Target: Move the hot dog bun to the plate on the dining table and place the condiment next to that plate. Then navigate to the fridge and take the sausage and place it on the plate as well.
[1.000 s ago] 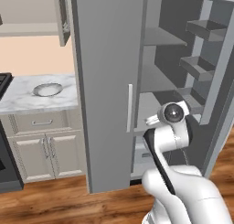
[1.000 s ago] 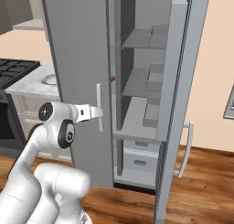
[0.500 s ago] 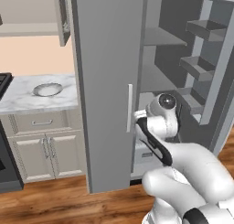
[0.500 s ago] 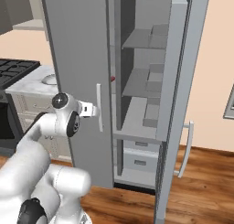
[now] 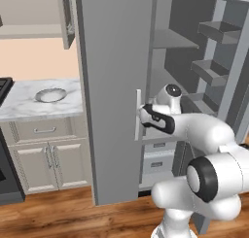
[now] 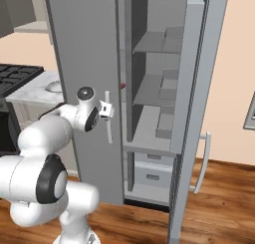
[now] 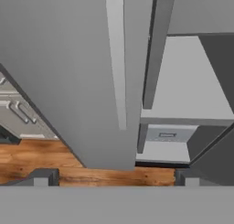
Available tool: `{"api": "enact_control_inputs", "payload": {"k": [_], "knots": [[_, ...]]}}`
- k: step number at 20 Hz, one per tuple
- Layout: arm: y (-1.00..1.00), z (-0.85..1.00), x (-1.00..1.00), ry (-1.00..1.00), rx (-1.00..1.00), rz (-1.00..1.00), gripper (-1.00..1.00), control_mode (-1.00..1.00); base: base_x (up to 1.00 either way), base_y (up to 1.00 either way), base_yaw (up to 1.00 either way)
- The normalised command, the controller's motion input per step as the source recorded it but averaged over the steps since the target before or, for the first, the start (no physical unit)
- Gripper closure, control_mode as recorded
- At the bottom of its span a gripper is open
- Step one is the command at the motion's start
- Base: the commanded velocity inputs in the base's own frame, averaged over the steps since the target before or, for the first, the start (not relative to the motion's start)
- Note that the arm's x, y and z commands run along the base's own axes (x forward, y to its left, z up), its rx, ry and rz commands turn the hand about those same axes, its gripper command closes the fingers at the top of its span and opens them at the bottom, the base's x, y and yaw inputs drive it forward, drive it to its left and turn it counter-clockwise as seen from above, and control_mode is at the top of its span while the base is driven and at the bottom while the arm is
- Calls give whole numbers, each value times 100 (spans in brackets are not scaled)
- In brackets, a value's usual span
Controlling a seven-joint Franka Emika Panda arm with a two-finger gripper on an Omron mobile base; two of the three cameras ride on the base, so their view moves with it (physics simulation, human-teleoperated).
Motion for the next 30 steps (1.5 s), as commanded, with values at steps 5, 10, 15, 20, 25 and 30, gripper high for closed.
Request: {"api": "enact_control_inputs", "payload": {"k": [5,10,15,20,25,30], "knots": [[2,-13,46,3,0,0,-100,-100,0,0,0],[14,-23,40,-1,0,-1,-100,-100,0,0,0],[11,-24,35,-5,0,-1,-100,-100,0,0,0],[-2,-10,31,-2,0,0,-100,-100,0,0,0],[-4,0,36,0,0,-1,-100,-100,0,0,0],[0,0,43,0,0,-3,-100,-100,0,0,0]]}}
